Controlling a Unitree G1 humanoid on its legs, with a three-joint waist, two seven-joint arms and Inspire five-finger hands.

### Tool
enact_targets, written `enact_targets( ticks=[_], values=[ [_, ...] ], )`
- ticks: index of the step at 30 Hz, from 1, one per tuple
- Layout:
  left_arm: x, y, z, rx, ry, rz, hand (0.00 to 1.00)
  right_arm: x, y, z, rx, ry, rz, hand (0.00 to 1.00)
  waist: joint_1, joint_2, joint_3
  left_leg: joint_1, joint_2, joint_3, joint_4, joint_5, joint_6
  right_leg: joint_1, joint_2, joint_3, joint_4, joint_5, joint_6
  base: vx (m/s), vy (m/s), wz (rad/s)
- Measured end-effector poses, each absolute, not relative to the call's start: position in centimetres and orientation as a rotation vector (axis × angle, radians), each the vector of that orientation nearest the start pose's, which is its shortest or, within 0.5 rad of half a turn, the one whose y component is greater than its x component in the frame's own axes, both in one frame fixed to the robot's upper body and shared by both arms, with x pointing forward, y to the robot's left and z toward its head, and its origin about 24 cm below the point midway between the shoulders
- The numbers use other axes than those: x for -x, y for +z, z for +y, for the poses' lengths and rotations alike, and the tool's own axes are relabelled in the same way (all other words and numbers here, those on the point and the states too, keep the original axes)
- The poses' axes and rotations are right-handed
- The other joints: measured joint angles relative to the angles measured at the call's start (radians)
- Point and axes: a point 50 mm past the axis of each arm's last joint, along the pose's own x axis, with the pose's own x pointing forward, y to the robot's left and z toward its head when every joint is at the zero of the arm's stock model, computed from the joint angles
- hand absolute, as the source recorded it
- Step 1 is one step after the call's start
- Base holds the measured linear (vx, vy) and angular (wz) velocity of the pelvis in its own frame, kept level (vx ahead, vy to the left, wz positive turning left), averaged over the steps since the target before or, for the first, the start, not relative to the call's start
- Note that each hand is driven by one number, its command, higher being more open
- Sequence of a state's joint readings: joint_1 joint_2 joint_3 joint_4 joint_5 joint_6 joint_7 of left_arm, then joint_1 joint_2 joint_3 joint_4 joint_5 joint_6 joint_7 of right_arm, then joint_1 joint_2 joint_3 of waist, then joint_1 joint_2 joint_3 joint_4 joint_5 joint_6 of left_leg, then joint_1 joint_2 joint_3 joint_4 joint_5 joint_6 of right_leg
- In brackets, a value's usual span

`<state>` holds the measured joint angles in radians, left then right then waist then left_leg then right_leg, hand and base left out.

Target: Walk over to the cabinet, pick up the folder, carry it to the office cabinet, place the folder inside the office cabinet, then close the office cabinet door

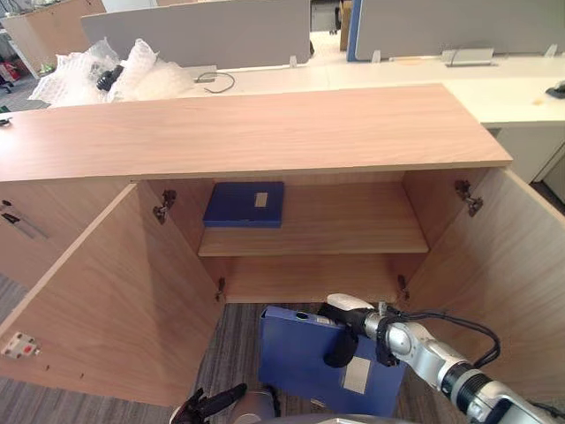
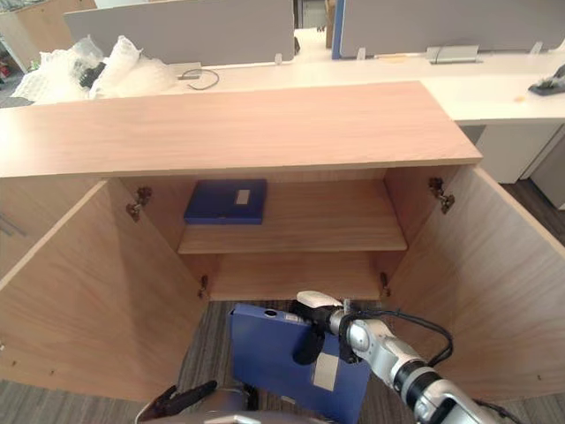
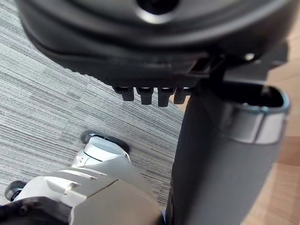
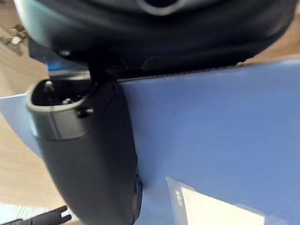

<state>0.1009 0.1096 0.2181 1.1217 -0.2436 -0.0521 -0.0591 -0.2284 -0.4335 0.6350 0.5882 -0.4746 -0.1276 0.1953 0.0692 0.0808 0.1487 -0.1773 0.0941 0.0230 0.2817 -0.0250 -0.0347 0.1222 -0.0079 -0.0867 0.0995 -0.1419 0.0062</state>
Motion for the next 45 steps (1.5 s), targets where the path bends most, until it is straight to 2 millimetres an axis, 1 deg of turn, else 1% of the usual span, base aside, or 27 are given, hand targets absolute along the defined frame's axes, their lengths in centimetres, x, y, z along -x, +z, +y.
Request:
enact_targets(
  ticks=[1, 3, 7, 10, 12, 13, 14, 15, 16, 17, 18, 19, 20, 21, 22, 23, 25, 27, 31, 34, 37, 39, 40, 41, 42, 43, 45],
  values=[
    [-7.8, -16.3, 21.7, 0.253, 0.383, 1.088, 1.00, -24.1, -6.1, -14.3, 1.020, 0.774, 0.358, 0.00, 0.015, -0.013, 0.008, 0.000, -0.009, 0.015, 0.005, -0.009, 0.003, 0.001, -0.013, 0.010, -0.008, -0.001, 0.010, 0.15, 0.128, -0.16],
    [-7.8, -16.3, 21.7, 0.252, 0.387, 1.088, 1.00, -24.4, -5.9, -14.2, 0.984, 0.738, 0.359, 0.00, 0.019, -0.016, 0.008, 0.004, -0.016, 0.021, 0.007, -0.021, 0.016, 0.006, -0.020, 0.013, -0.015, 0.000, 0.017, 0.12, 0.097, -0.13],
    [-7.3, -16.5, 21.2, 0.258, 0.399, 1.106, 1.00, -24.9, -5.7, -13.0, 0.784, 0.632, 0.368, 0.00, 0.018, -0.013, 0.005, 0.076, -0.032, 0.068, -0.020, -0.046, 0.024, 0.039, -0.048, 0.059, -0.015, -0.009, 0.038, 0.08, 0.061, -0.30],
    [-7.3, -16.6, 20.7, 0.271, 0.393, 1.104, 1.00, -25.0, -5.8, -12.6, 0.718, 0.594, 0.375, 0.00, 0.019, -0.010, 0.002, 0.103, -0.049, 0.097, -0.053, -0.049, 0.026, 0.027, -0.066, 0.088, 0.001, -0.022, 0.052, 0.03, 0.049, -0.36],
    [-6.7, -16.6, 20.6, 0.277, 0.404, 1.112, 1.00, -24.7, -6.7, -13.0, 0.650, 0.535, 0.440, 0.00, 0.023, -0.008, -0.002, 0.143, -0.073, 0.138, -0.089, -0.063, 0.038, -0.021, -0.098, 0.128, 0.107, -0.078, 0.079, 0.05, 0.093, -0.49],
    [-6.5, -16.7, 20.5, 0.279, 0.407, 1.117, 1.00, -24.5, -7.0, -13.3, 0.631, 0.514, 0.463, 0.00, 0.021, -0.005, -0.004, 0.156, -0.081, 0.146, -0.099, -0.068, 0.045, -0.038, -0.105, 0.132, 0.153, -0.086, 0.092, 0.07, 0.079, -0.47],
    [-6.0, -16.8, 20.2, 0.289, 0.416, 1.131, 1.00, -24.1, -7.6, -14.1, 0.584, 0.472, 0.514, 0.00, 0.024, 0.006, -0.012, 0.182, -0.088, 0.163, -0.120, -0.067, 0.049, -0.107, -0.114, 0.131, 0.297, -0.096, 0.108, 0.08, 0.105, -0.34],
    [-5.6, -16.8, 20.2, 0.294, 0.430, 1.135, 1.00, -23.7, -8.0, -14.5, 0.535, 0.430, 0.548, 0.00, 0.021, 0.007, -0.012, 0.209, -0.097, 0.174, -0.133, -0.064, 0.067, -0.174, -0.136, 0.094, 0.456, -0.094, 0.106, 0.08, 0.117, -0.30],
    [-5.5, -16.8, 20.4, 0.291, 0.437, 1.138, 1.00, -23.5, -8.1, -14.6, 0.497, 0.406, 0.562, 0.00, 0.019, 0.002, -0.008, 0.225, -0.104, 0.179, -0.134, -0.066, 0.076, -0.194, -0.155, 0.063, 0.521, -0.089, 0.098, 0.10, 0.117, -0.19],
    [-4.9, -16.9, 20.5, 0.287, 0.448, 1.151, 1.00, -23.2, -8.4, -14.8, 0.402, 0.359, 0.588, 0.00, 0.015, -0.002, -0.004, 0.256, -0.110, 0.184, -0.132, -0.076, 0.094, -0.206, -0.199, -0.027, 0.601, -0.069, 0.067, 0.12, 0.092, -0.13],
    [-4.3, -16.9, 20.6, 0.286, 0.457, 1.164, 1.00, -23.0, -8.5, -14.8, 0.279, 0.304, 0.600, 0.00, 0.009, 0.004, -0.003, 0.274, -0.109, 0.186, -0.137, -0.078, 0.105, -0.205, -0.238, -0.117, 0.634, -0.074, 0.048, 0.12, 0.082, -0.12],
    [-4.3, -16.9, 20.6, 0.287, 0.461, 1.165, 1.00, -23.1, -8.4, -14.8, 0.219, 0.274, 0.600, 0.00, 0.007, 0.003, -0.003, 0.278, -0.108, 0.188, -0.140, -0.079, 0.107, -0.207, -0.252, -0.151, 0.632, -0.085, 0.043, 0.10, 0.059, -0.08],
    [-4.3, -16.9, 20.7, 0.291, 0.466, 1.162, 1.00, -23.4, -8.2, -14.7, 0.107, 0.226, 0.596, 0.00, 0.007, 0.000, -0.003, 0.277, -0.104, 0.190, -0.141, -0.079, 0.107, -0.212, -0.264, -0.192, 0.607, -0.102, 0.042, 0.07, -0.005, -0.06],
    [-4.3, -16.9, 20.7, 0.294, 0.468, 1.162, 1.00, -23.6, -8.1, -14.5, -0.056, 0.159, 0.589, 0.00, 0.008, 0.001, -0.001, 0.274, -0.093, 0.190, -0.139, -0.080, 0.104, -0.212, -0.256, -0.224, 0.505, -0.108, 0.044, 0.06, -0.039, -0.03],
    [-4.1, -16.9, 20.7, 0.302, 0.475, 1.160, 1.00, -23.6, -8.1, -14.4, -0.112, 0.139, 0.587, 0.00, 0.010, -0.003, -0.003, 0.270, -0.094, 0.189, -0.136, -0.081, 0.101, -0.210, -0.248, -0.224, 0.438, -0.091, 0.053, 0.04, -0.117, 0.00],
    [-4.0, -16.8, 21.0, 0.313, 0.491, 1.153, 1.00, -23.8, -7.9, -14.2, -0.223, 0.098, 0.571, 0.00, 0.013, -0.024, -0.001, 0.262, -0.106, 0.186, -0.131, -0.090, 0.082, -0.205, -0.240, -0.216, 0.325, -0.044, 0.062, 0.04, -0.109, 0.00],
    [-3.5, -17.0, 20.3, 0.361, 0.515, 1.162, 1.00, -23.6, -8.2, -14.9, -0.398, -0.002, 0.578, 0.00, 0.016, 0.006, 0.000, 0.262, -0.078, 0.167, -0.129, -0.093, 0.065, -0.166, -0.199, -0.239, 0.254, -0.017, 0.052, 0.06, -0.101, 0.07],
    [-2.9, -17.1, 20.3, 0.384, 0.549, 1.166, 1.00, -23.7, -8.2, -15.6, -0.516, -0.083, 0.570, 0.00, 0.019, 0.016, -0.003, 0.264, -0.055, 0.161, -0.128, -0.096, 0.049, -0.140, -0.169, -0.252, 0.209, -0.002, 0.045, 0.06, -0.082, 0.06],
    [-1.8, -17.1, 20.7, 0.410, 0.608, 1.181, 1.00, -24.0, -7.8, -16.6, -0.777, -0.245, 0.484, 0.00, 0.031, 0.008, 0.000, 0.264, -0.024, 0.157, -0.127, -0.102, 0.034, -0.103, -0.126, -0.267, 0.136, 0.022, 0.035, 0.06, -0.066, 0.02],
    [-1.9, -17.1, 20.7, 0.410, 0.609, 1.180, 1.00, -24.4, -7.4, -16.9, -0.904, -0.327, 0.433, 0.00, 0.033, 0.009, -0.001, 0.253, -0.024, 0.150, -0.125, -0.104, 0.032, -0.101, -0.122, -0.271, 0.117, 0.029, 0.037, 0.04, -0.004, 0.04],
    [-2.7, -17.0, 20.8, 0.415, 0.606, 1.153, 1.00, -26.0, -6.2, -16.9, -1.040, -0.407, 0.359, 0.00, 0.037, 0.009, 0.006, 0.185, -0.025, 0.119, -0.067, -0.116, 0.040, -0.135, -0.131, -0.288, 0.131, 0.035, 0.039, 0.00, 0.026, 0.17],
    [-3.6, -16.9, 20.6, 0.442, 0.624, 1.123, 1.00, -28.4, -4.3, -16.3, -1.129, -0.439, 0.295, 0.00, 0.045, 0.012, 0.030, 0.115, -0.022, 0.102, 0.027, -0.132, 0.050, -0.192, -0.159, -0.295, 0.217, 0.013, 0.040, -0.06, 0.031, 0.12],
    [-4.3, -16.8, 20.5, 0.451, 0.625, 1.102, 1.00, -29.7, -2.9, -16.0, -1.160, -0.433, 0.255, 0.00, 0.047, 0.014, 0.056, 0.088, -0.025, 0.101, 0.074, -0.142, 0.052, -0.218, -0.180, -0.304, 0.274, -0.008, 0.040, -0.12, 0.025, 0.20],
    [-5.2, -16.6, 20.3, 0.455, 0.620, 1.074, 1.00, -31.5, -0.8, -15.7, -1.181, -0.416, 0.197, 0.00, 0.049, 0.018, 0.076, 0.030, -0.026, 0.098, 0.152, -0.167, 0.058, -0.269, -0.209, -0.321, 0.362, -0.045, 0.038, -0.21, 0.019, 0.32],
    [-6.2, -16.4, 20.3, 0.468, 0.619, 1.041, 1.00, -33.3, 1.4, -15.4, -1.198, -0.388, 0.148, 0.00, 0.054, 0.023, 0.081, -0.045, -0.025, 0.091, 0.228, -0.201, 0.059, -0.336, -0.232, -0.329, 0.437, -0.084, 0.031, -0.23, 0.006, 0.34],
    [-6.7, -16.3, 20.3, 0.471, 0.618, 1.025, 1.00, -34.2, 2.8, -15.1, -1.209, -0.368, 0.124, 0.00, 0.058, 0.027, 0.085, -0.080, -0.022, 0.085, 0.258, -0.221, 0.057, -0.369, -0.241, -0.335, 0.473, -0.103, 0.026, -0.24, -0.027, 0.34],
    [-8.0, -15.9, 20.3, 0.497, 0.622, 0.978, 1.00, -36.6, 6.7, -14.7, -1.238, -0.325, 0.062, 0.00, 0.072, 0.037, 0.113, -0.167, -0.018, 0.065, 0.342, -0.250, 0.050, -0.440, -0.264, -0.353, 0.560, -0.141, 0.020, -0.20, -0.073, 0.33]
  ],
)
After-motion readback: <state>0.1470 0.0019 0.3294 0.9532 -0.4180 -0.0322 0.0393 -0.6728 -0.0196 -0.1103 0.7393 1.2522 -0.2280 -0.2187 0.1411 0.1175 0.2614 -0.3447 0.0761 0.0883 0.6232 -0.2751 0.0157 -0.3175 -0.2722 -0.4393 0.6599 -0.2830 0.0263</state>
